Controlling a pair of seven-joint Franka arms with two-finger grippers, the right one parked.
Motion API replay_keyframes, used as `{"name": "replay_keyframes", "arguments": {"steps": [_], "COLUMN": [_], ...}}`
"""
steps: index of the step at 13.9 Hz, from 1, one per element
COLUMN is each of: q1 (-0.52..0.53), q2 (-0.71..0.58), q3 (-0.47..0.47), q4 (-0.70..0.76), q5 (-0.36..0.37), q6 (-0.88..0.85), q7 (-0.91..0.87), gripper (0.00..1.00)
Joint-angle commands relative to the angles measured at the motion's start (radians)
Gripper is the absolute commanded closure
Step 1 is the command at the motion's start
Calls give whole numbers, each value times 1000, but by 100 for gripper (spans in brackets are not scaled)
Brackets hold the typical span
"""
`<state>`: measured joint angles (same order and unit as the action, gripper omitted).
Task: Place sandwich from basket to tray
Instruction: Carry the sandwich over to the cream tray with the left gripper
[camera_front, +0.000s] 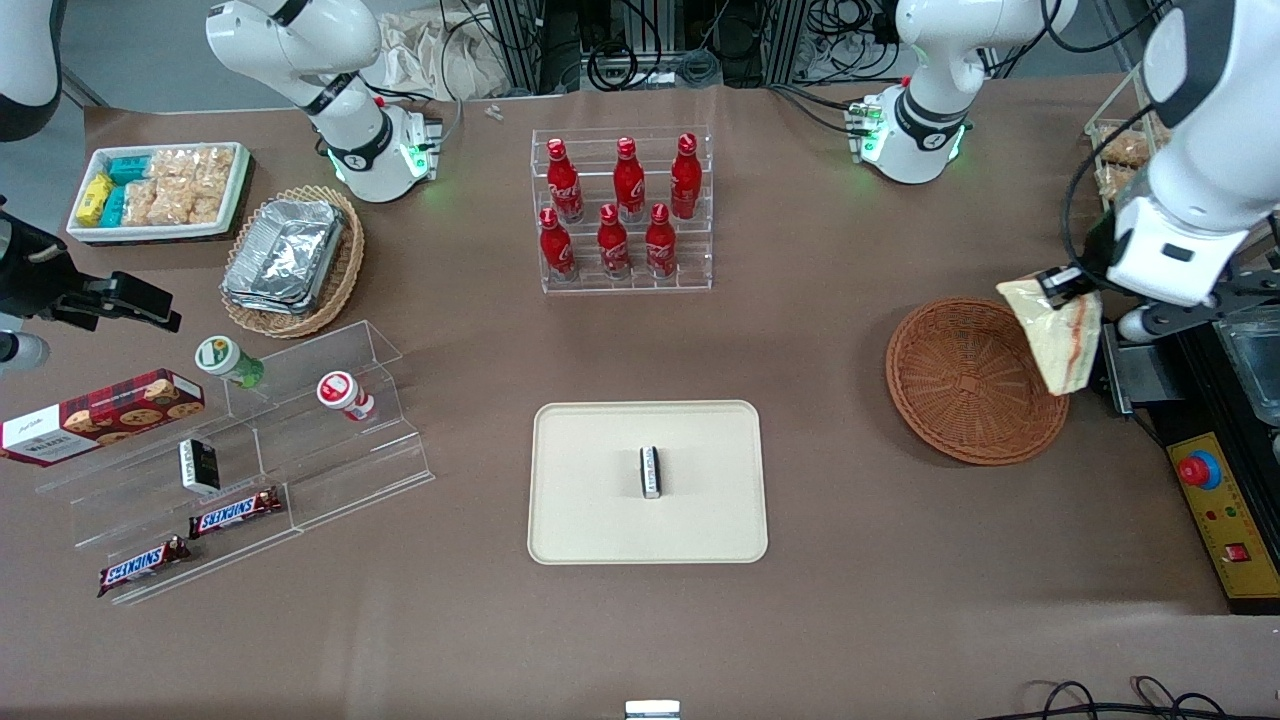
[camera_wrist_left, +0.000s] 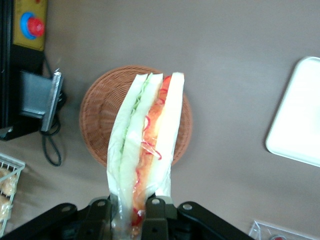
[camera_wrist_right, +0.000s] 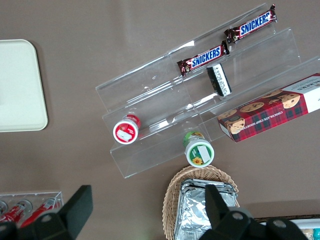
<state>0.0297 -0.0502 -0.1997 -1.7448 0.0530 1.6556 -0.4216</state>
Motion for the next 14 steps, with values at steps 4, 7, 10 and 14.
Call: {"name": "replay_keyframes", "arguments": {"steps": [4,7,10,14], "q1": [-1,-66,-137,-198], "q2": [241,383,533,708], "q3": [-271,-339,-337,-333], "q4": [178,183,183,299], "q5": [30,140,238,300], "q6": [-11,111,217,299], "q7": [-166,-316,-393,-396], "gripper": [100,100,100,100]}}
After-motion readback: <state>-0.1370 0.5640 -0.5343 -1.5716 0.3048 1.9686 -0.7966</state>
